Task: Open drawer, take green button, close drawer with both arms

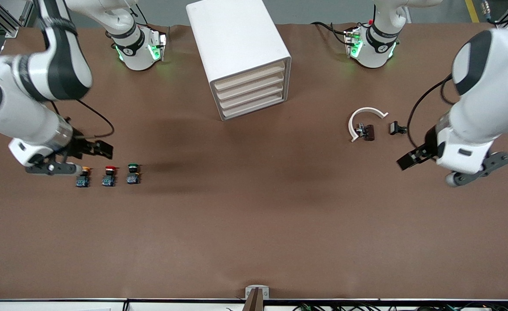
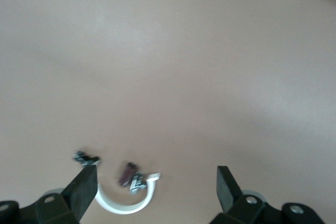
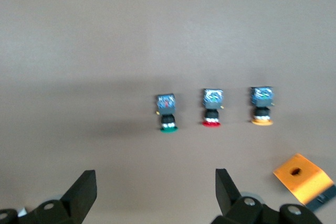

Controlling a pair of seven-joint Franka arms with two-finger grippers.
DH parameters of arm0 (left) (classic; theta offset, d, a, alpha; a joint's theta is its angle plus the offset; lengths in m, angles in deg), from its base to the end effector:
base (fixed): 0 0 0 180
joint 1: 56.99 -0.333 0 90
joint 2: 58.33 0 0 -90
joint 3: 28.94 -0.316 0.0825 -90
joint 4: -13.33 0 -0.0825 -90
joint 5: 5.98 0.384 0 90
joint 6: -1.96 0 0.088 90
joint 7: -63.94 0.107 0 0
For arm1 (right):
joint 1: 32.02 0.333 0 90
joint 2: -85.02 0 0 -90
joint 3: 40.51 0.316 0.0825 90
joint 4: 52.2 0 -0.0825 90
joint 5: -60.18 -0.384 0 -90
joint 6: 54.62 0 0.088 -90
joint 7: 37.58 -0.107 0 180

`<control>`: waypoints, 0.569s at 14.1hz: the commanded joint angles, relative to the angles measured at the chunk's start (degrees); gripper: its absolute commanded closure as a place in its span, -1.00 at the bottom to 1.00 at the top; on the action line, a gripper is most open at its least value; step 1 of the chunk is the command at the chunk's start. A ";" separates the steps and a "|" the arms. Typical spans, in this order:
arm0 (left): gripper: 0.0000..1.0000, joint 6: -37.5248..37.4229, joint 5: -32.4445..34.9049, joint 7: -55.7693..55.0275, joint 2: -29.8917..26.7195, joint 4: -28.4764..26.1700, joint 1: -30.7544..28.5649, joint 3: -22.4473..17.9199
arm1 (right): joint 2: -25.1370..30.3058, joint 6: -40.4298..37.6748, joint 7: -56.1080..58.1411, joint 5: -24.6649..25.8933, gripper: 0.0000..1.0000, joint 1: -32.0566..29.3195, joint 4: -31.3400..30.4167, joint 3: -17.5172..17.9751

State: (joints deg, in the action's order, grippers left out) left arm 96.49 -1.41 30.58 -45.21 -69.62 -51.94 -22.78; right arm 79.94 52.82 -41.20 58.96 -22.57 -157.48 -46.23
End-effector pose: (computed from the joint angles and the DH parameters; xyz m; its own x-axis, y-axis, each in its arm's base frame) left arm 0.6184 -0.1072 0.5550 0.9281 0.3723 0.0088 0.3721 -0.9262 -0.0600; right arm 0.5798 0.0409 0.4731 0.9987 -0.0046 -0.0511 -0.0050 -1.0000 -0.0079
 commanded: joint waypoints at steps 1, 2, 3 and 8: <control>-1.00 -3.56 -2.18 8.10 -5.47 -2.39 -3.02 0.78 | 0.42 -8.26 3.01 0.16 -1.00 -3.56 6.80 0.44; -1.00 -3.92 -4.63 11.27 -7.39 -3.27 -3.82 0.35 | 0.33 -12.82 3.18 0.25 -1.00 -3.65 11.01 0.44; -1.00 -3.92 -5.27 13.05 -8.81 -4.93 -4.43 0.17 | 0.07 -16.70 3.09 0.60 -1.00 -3.65 14.89 0.53; -1.00 -5.59 -5.45 23.17 -16.46 -10.39 -6.02 -1.06 | -0.28 -20.87 3.18 1.92 -1.00 -4.44 19.23 0.44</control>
State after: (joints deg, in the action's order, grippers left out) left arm 91.25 -5.94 51.53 -57.72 -76.43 -57.69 -23.54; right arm 81.34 32.81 -38.39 59.83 -25.98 -140.11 -46.45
